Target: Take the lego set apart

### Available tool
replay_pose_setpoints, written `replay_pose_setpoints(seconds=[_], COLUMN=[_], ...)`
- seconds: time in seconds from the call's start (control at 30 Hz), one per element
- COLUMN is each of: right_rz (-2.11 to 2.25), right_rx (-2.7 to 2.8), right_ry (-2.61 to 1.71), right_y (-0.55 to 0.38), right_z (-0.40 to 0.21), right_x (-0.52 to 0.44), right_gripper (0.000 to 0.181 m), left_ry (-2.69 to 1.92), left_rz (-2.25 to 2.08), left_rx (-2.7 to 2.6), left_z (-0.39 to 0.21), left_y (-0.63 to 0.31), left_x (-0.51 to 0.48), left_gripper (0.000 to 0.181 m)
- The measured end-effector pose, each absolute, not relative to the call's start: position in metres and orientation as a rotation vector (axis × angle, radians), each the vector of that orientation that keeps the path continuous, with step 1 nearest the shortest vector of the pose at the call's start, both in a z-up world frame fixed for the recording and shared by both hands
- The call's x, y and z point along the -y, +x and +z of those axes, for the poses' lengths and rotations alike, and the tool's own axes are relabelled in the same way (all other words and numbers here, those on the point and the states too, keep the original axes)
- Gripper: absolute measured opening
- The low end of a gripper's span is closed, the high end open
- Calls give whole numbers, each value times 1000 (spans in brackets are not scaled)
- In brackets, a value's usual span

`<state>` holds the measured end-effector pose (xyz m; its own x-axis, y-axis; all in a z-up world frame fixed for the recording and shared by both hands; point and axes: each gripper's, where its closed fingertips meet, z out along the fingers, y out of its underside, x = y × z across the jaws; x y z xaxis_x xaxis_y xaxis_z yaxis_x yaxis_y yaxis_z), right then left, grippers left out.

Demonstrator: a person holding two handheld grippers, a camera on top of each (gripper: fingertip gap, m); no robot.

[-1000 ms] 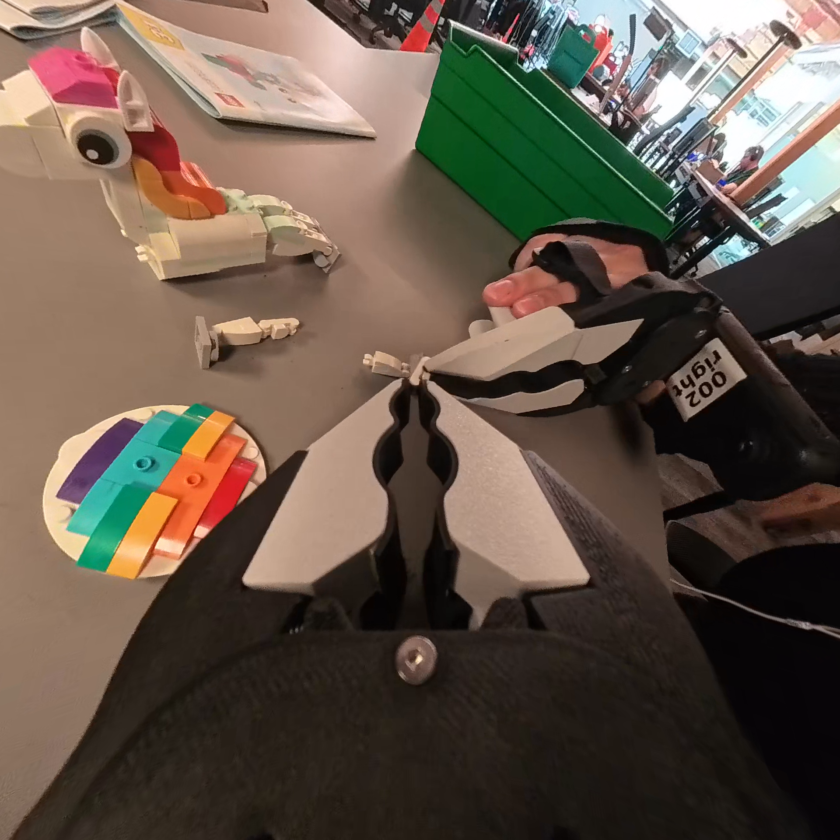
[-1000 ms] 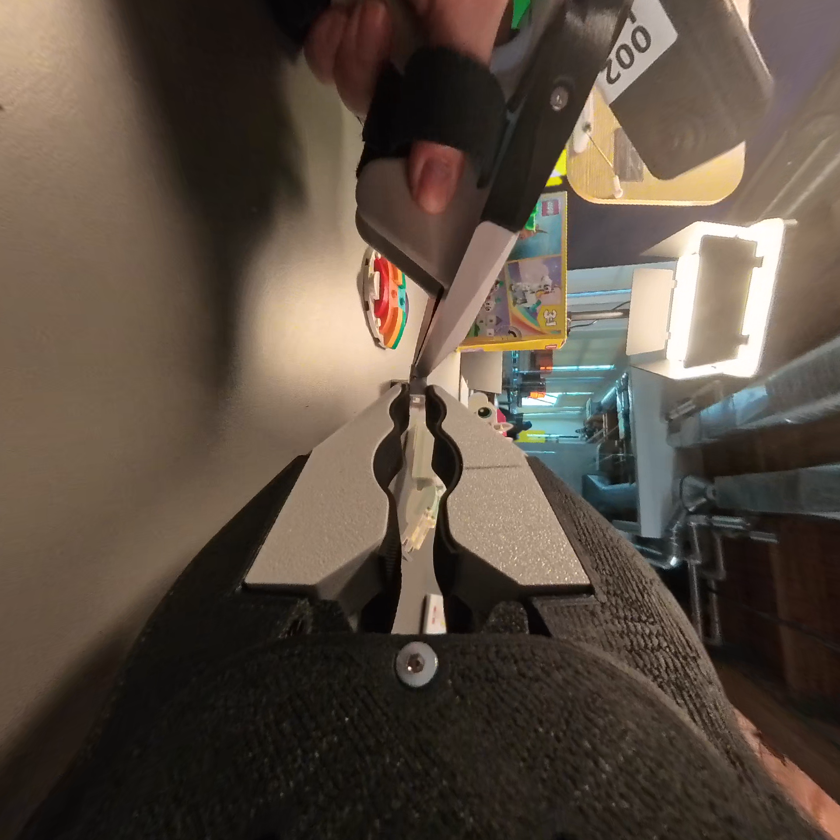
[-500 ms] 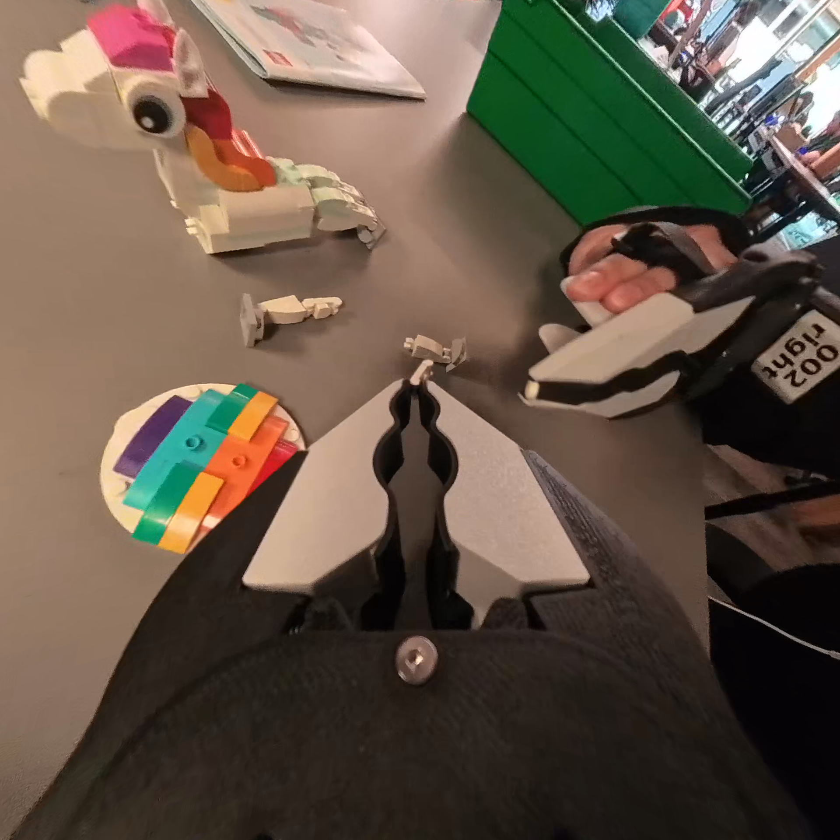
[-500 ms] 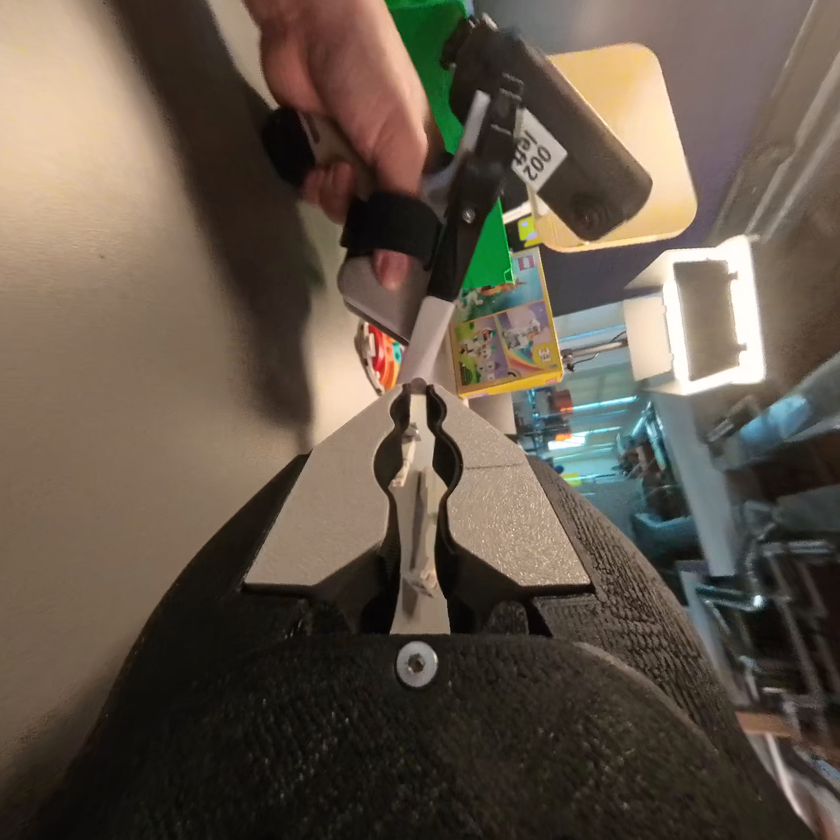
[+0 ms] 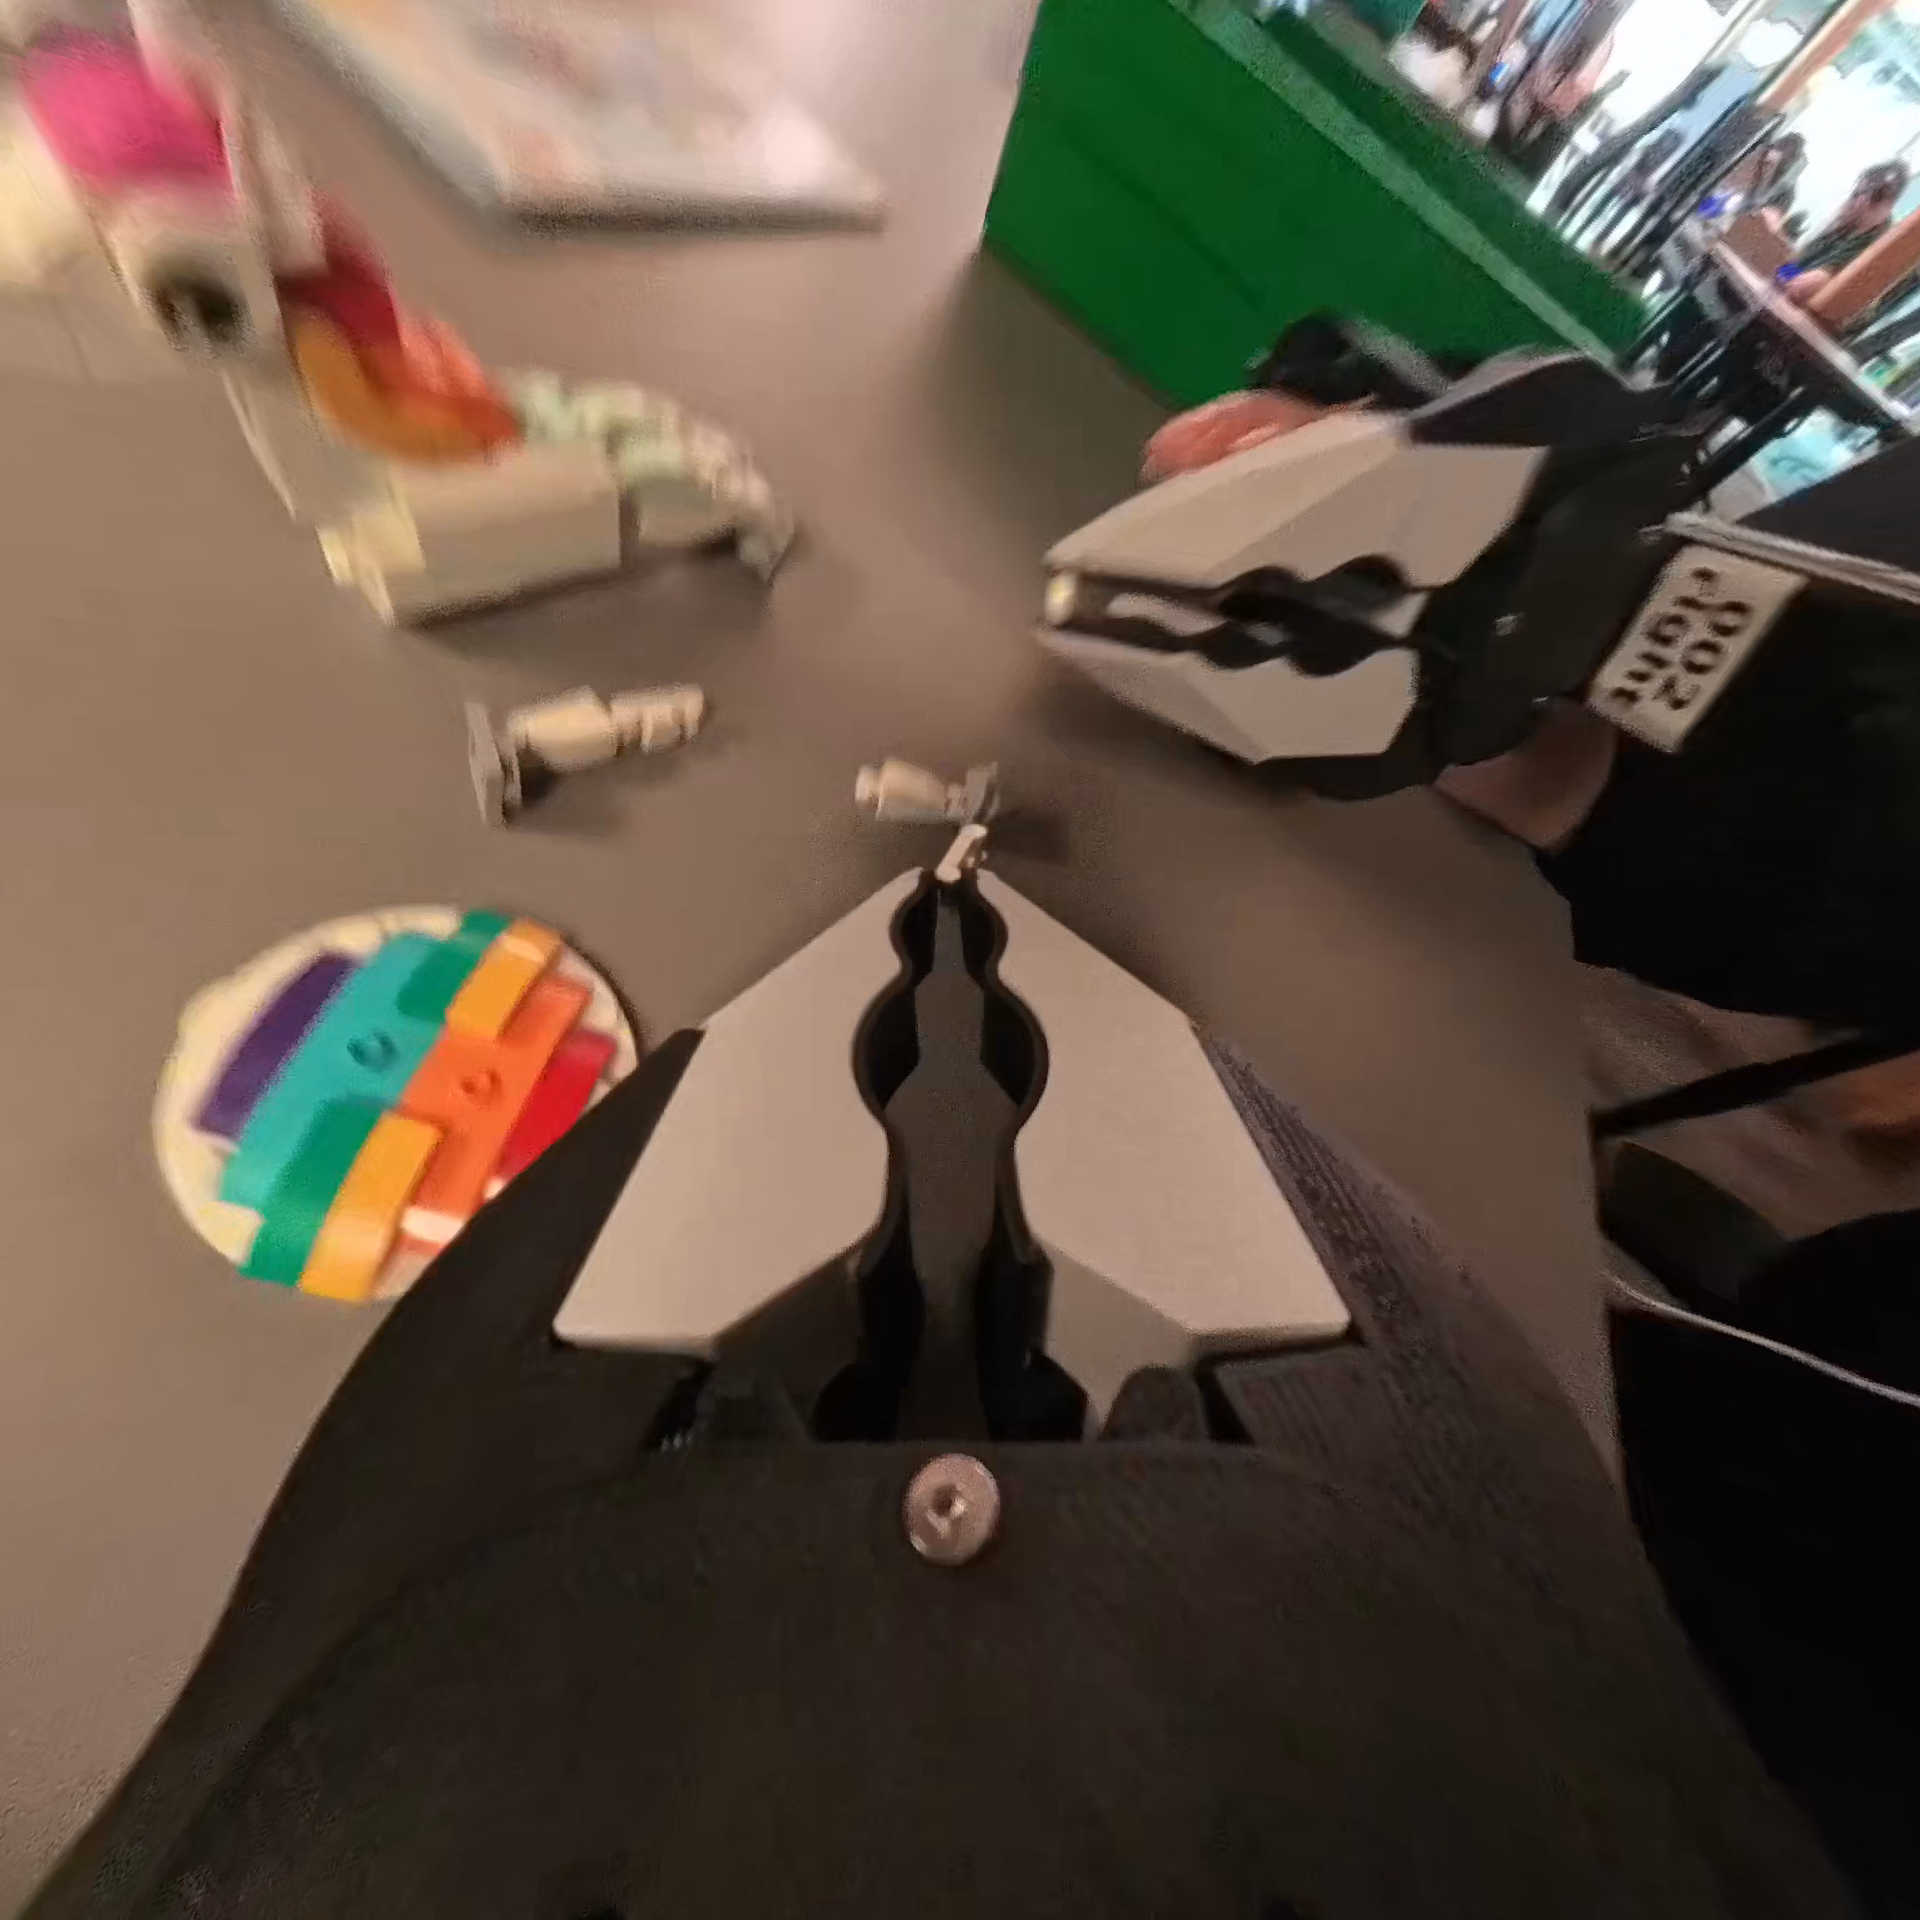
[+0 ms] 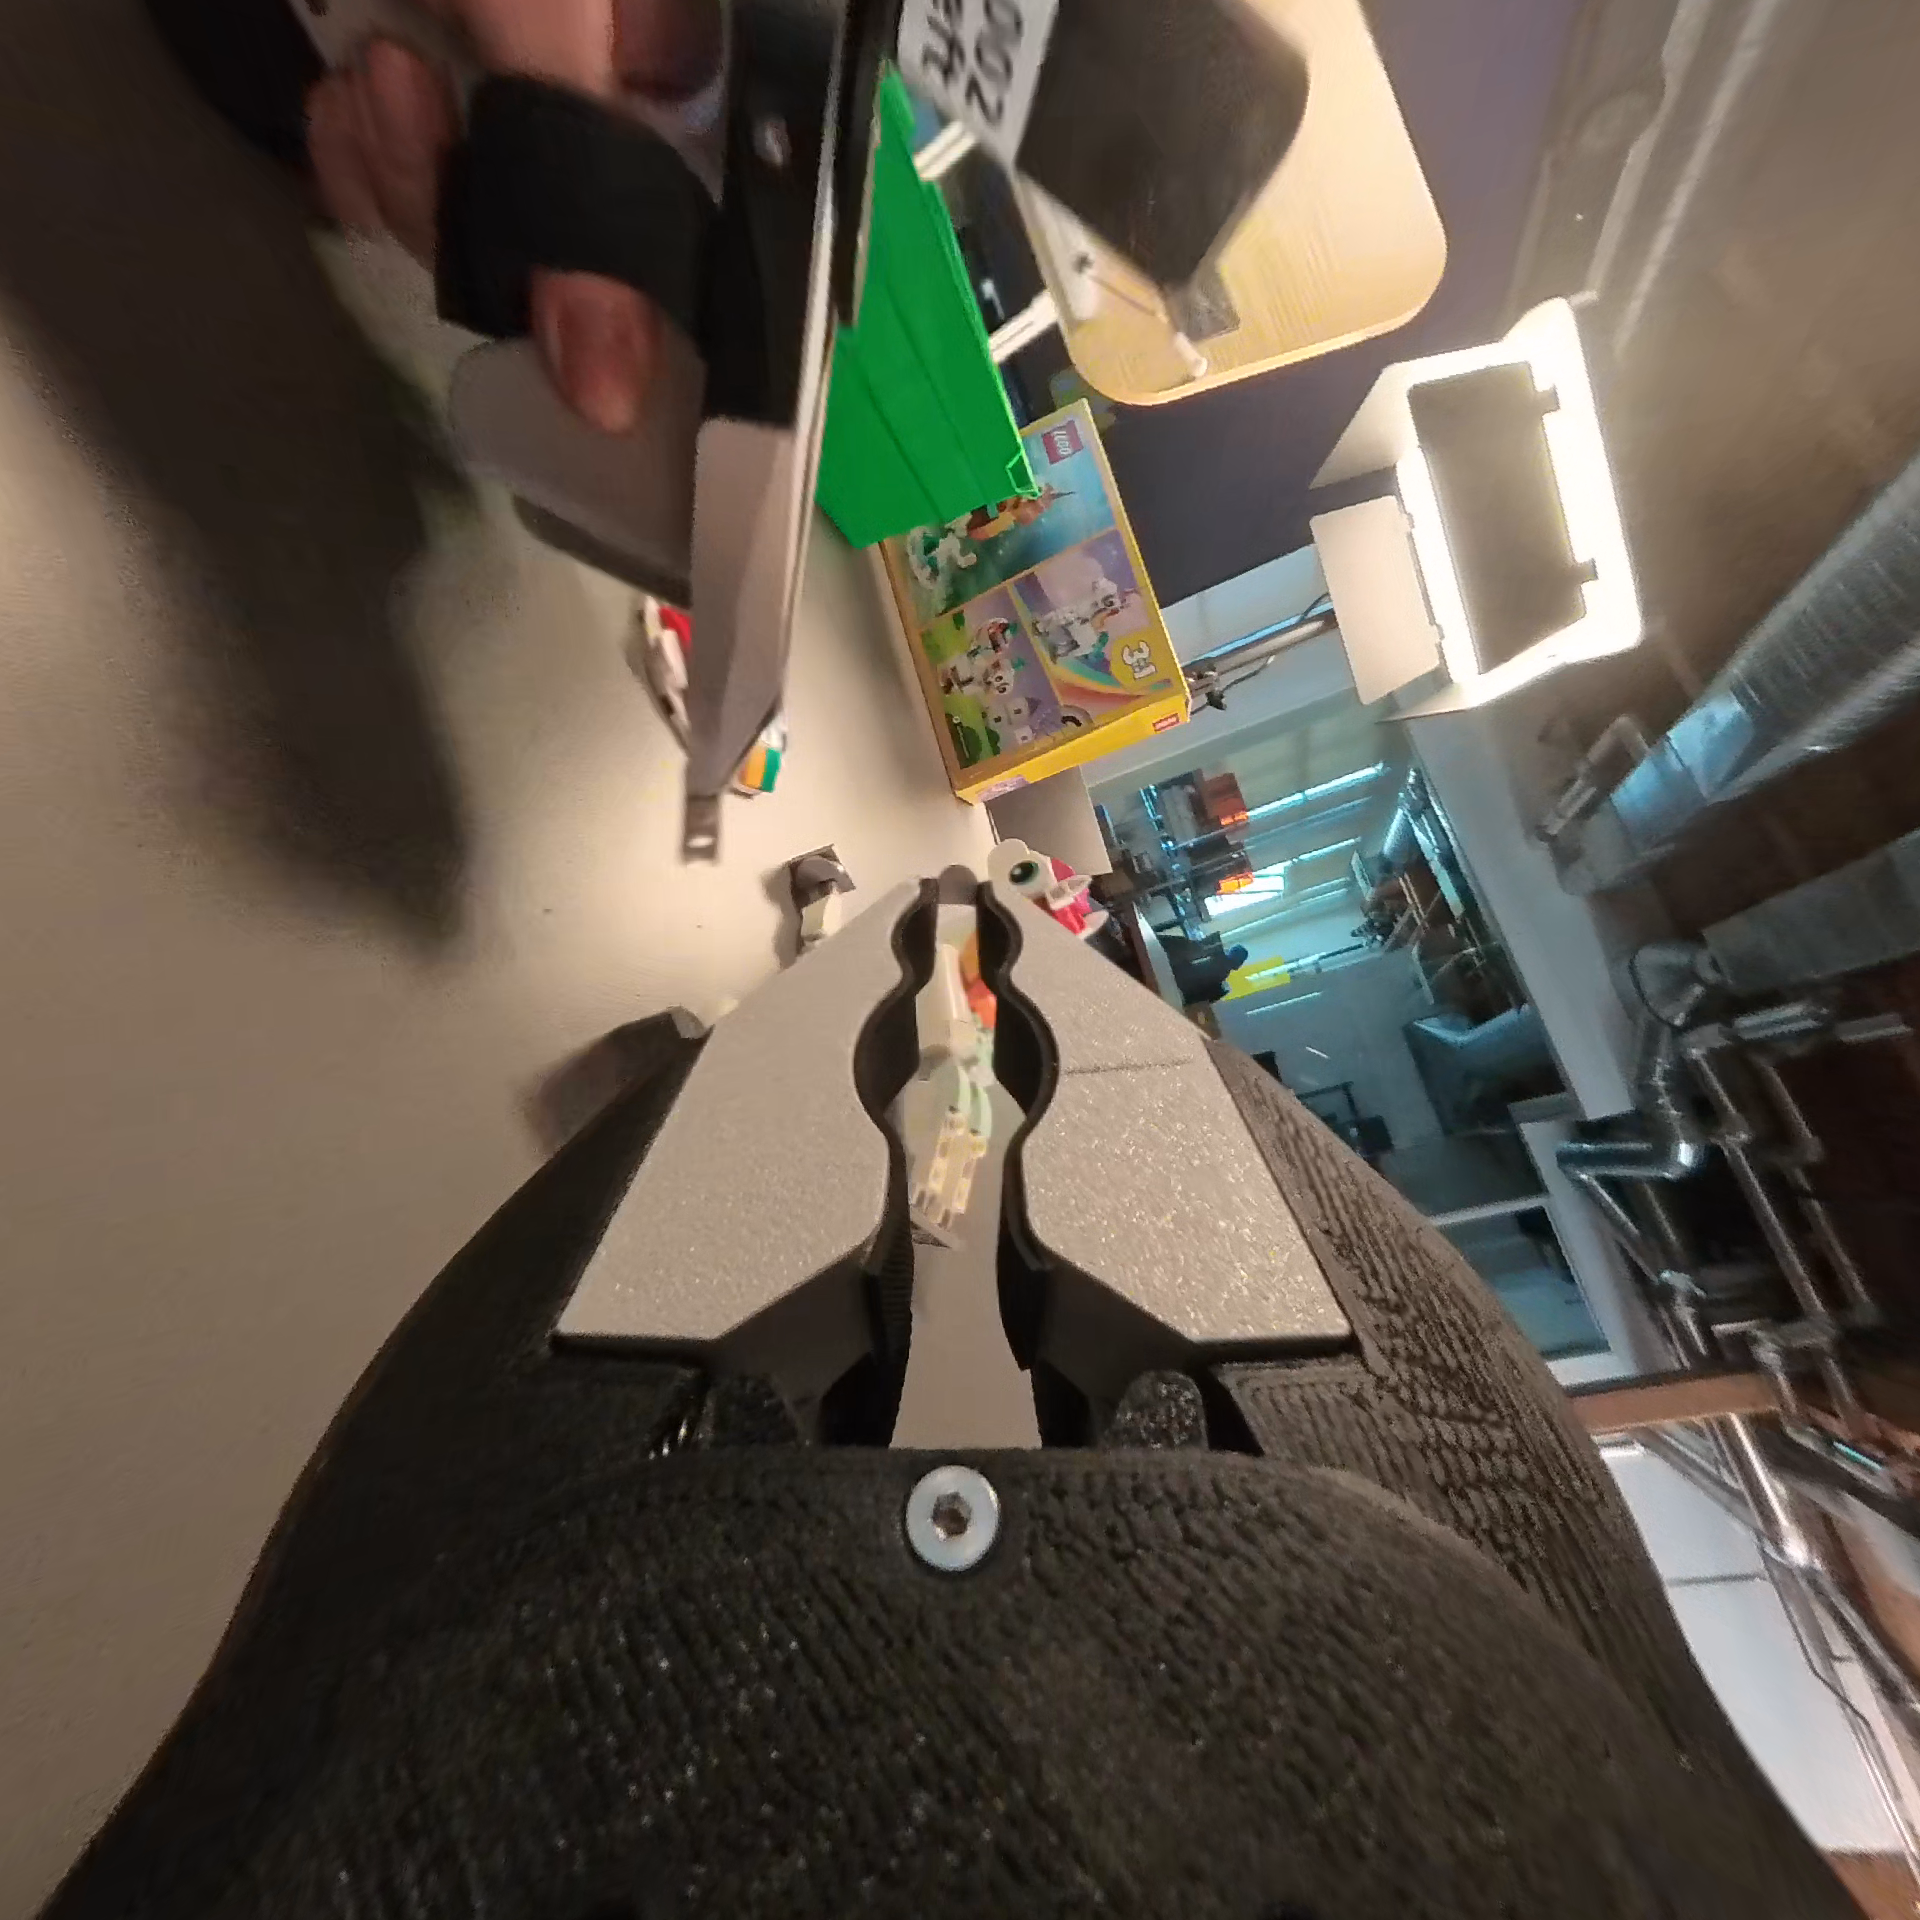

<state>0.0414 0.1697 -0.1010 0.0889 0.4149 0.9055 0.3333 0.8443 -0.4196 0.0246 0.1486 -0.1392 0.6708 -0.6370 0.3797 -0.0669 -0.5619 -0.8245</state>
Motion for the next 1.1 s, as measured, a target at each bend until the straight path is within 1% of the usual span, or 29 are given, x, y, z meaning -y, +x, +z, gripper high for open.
replay_pose_setpoints(seconds=[0.03,0.17,0.27,0.33,0.37,0.43,0.53,0.67,0.73,0.93,1.1], right_rz=[65,59,56,57,58,60,60,41,36,40,23], right_rx=[1493,1437,1412,1411,1416,1430,1450,1468,1467,1475,1484], right_ry=[-622,-626,-617,-602,-595,-582,-565,-554,-554,-560,-547], right_y=[42,47,49,47,46,44,40,40,40,40,37], right_z=[-99,-91,-85,-84,-85,-87,-89,-91,-91,-92,-93], right_x=[-172,-178,-178,-175,-173,-170,-165,-164,-164,-165,-163], right_gripper=[6,5,5,6,6,6,6,6,6,6,6], left_ry=[-1958,-1633,-1506,-1552,-1630,-1858,-2238,-2589,-2700,-2850,-2921], left_rz=[-799,-434,-113,79,143,177,102,77,7,-240,-219], left_rx=[-582,-607,-412,-265,-207,-119,-24,-35,-24,71,53], left_z=[-125,-40,25,44,43,23,-31,-97,-120,-151,-162], left_y=[23,-1,-61,-116,-143,-188,-237,-280,-288,-288,-288], left_x=[-149,-133,-104,-89,-85,-82,-85,-90,-90,-95,-93], left_gripper=[4,3,3,4,3,4,4,4,4,4,4])
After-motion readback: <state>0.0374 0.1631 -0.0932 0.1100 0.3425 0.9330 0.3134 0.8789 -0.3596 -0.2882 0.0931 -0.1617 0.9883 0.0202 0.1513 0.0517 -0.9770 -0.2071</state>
